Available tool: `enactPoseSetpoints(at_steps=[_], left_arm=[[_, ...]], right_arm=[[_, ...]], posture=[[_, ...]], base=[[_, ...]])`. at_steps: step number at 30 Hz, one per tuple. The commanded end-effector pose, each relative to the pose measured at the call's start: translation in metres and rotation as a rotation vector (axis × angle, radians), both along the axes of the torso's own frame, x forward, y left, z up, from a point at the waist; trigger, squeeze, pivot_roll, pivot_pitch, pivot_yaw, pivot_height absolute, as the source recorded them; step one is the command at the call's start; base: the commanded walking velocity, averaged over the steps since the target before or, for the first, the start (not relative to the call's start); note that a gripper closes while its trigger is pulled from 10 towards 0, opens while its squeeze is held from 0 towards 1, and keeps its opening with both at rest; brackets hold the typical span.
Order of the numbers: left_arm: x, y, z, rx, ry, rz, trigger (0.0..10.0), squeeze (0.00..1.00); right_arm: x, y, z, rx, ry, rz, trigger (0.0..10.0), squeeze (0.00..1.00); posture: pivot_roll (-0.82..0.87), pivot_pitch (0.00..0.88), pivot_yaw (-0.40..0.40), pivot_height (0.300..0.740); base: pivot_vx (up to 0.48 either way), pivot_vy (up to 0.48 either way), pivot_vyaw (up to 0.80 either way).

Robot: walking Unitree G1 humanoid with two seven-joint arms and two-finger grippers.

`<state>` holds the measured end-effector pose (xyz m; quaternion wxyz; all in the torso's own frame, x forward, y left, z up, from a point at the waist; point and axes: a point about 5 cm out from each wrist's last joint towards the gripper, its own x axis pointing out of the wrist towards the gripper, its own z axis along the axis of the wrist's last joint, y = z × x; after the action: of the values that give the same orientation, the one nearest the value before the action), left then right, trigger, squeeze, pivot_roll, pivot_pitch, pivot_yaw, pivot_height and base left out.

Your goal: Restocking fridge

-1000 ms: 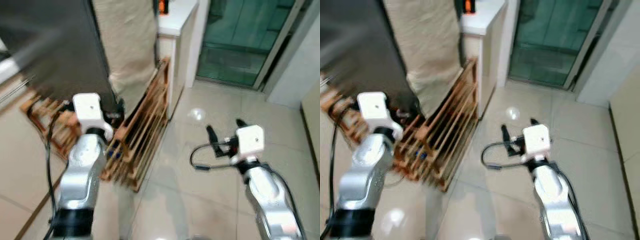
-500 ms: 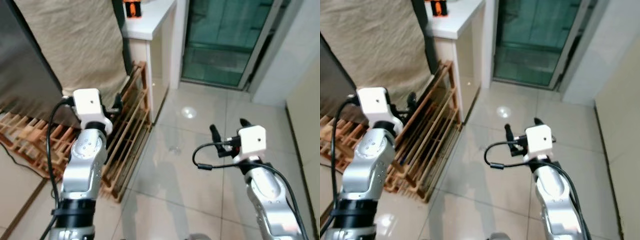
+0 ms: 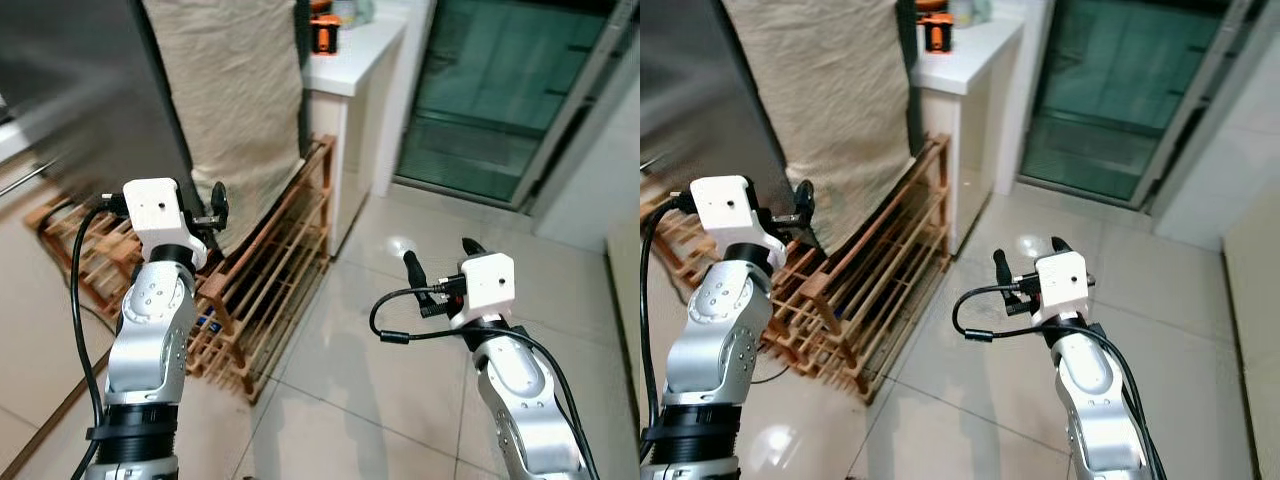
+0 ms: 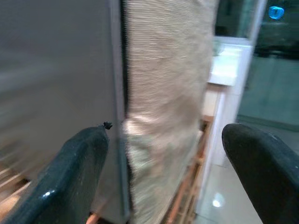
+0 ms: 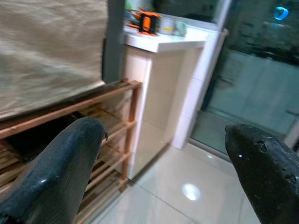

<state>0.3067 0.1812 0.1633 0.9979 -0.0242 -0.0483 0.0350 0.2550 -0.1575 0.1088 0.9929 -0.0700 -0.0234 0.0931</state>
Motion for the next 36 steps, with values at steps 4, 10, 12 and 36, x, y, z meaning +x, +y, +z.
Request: enactPoseSetpoints(at_steps=[4,10,12,36], left_arm=[[0.002,-0.003,0.008,-0.002,-0.028,-0.018,10.0,0.00],[0.001,-0.003,0.009,-0.087,-0.034,-0.024,10.0,0.00],[0.000,-0.004,0.012,-0.083,-0.053,-0.028,10.0,0.00],[0.015,-0.019,0.016,-0.105,-0.021,-0.093,10.0,0.00]], right_arm=[[0.000,0.000,0.001,0.004,-0.009,-0.005,10.0,0.00],[-0.001,0.000,0.000,0.004,-0.004,-0.005,10.0,0.00],[-0.002,0.000,0.000,0.004,-0.003,-0.004,10.0,0.00],[-0.001,-0.001,-0.003,0.034,0.018,-0.024,10.0,0.00]], posture=[[-0.16,0.036,0.040,0.740],[-0.16,0.039,0.041,0.740],[-0.16,0.041,0.041,0.740],[-0.15,0.048,0.034,0.740]], base=[[0.480,0.000,0.00],[0.211,0.297,0.00],[0.000,0.480,0.00],[0.000,0.075,0.00]])
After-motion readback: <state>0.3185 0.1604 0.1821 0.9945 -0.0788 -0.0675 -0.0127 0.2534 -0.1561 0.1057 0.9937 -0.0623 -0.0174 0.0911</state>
